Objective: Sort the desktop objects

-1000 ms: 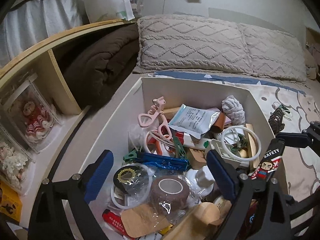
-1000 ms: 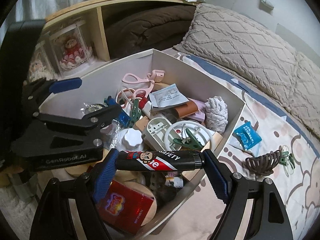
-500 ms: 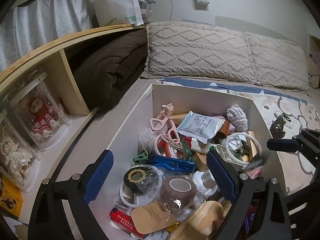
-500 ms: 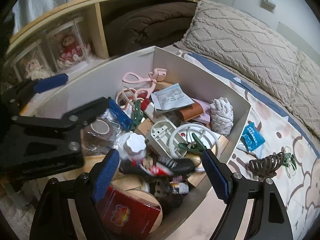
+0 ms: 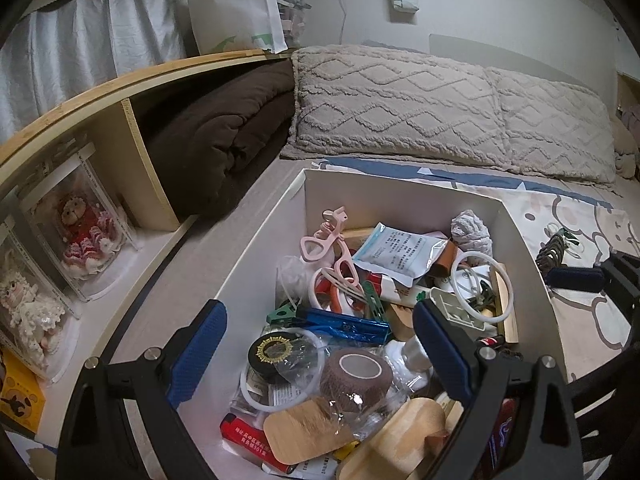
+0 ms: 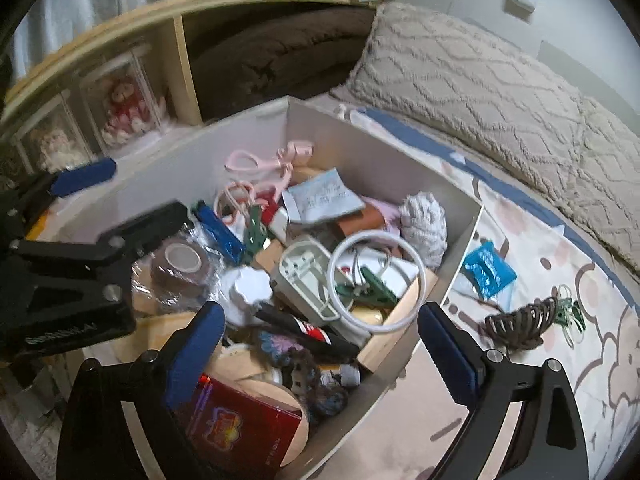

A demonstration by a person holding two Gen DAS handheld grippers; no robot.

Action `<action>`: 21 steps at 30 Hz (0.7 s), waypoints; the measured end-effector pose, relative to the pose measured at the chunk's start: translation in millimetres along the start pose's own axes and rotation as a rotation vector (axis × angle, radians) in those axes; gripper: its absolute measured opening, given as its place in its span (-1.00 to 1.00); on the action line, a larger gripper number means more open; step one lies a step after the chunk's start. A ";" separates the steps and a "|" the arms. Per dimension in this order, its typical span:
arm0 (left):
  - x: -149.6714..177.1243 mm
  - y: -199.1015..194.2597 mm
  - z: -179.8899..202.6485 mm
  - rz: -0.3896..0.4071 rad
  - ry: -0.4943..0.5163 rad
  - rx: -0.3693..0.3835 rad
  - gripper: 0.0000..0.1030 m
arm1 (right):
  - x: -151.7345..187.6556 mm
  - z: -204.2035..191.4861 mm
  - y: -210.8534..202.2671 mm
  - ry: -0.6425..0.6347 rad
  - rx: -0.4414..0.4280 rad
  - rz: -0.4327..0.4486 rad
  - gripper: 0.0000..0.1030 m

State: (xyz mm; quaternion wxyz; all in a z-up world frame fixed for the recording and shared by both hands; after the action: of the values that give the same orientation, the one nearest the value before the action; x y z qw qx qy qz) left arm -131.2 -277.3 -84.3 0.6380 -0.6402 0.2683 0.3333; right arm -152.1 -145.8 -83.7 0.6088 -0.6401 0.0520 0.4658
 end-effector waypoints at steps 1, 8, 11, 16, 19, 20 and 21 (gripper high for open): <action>0.3 -0.6 -0.2 0.000 0.000 0.001 0.84 | 0.0 1.9 -2.0 0.008 0.001 0.013 0.97; 0.3 -5.5 -0.6 0.011 -0.002 -0.001 0.85 | 1.4 16.1 -8.5 0.071 -0.009 0.046 1.00; 2.3 -5.8 1.1 0.008 -0.003 0.001 0.85 | 4.3 22.1 -10.5 0.083 -0.007 0.051 1.00; 6.1 -10.3 8.3 0.009 0.015 -0.014 0.89 | 13.3 33.4 -18.2 0.110 0.003 0.067 1.00; 6.7 -19.3 12.1 0.035 0.016 -0.018 1.00 | 18.0 40.9 -25.0 0.109 0.042 0.096 1.00; 6.8 -22.9 13.8 0.044 0.014 -0.015 1.00 | 19.4 43.3 -27.3 0.107 0.054 0.106 1.00; 6.8 -26.2 15.1 0.053 0.013 -0.011 1.00 | 21.0 45.4 -29.5 0.107 0.061 0.113 1.00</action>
State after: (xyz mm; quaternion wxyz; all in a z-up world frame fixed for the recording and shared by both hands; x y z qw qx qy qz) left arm -108.0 -260.6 -72.2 0.6235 -0.6386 0.2876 0.3475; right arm -145.8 -90.2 -68.1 0.5970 -0.6414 0.1346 0.4627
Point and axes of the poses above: each gripper's, at about its wrist camera, not at the fingertips, and y roughly the way its jaws point, z to its right, x to its underside, the point moved 6 cm from there along y, roughly the way its jaws point, and after that the axes turned 14 degrees about x, right-handed, at the moved point
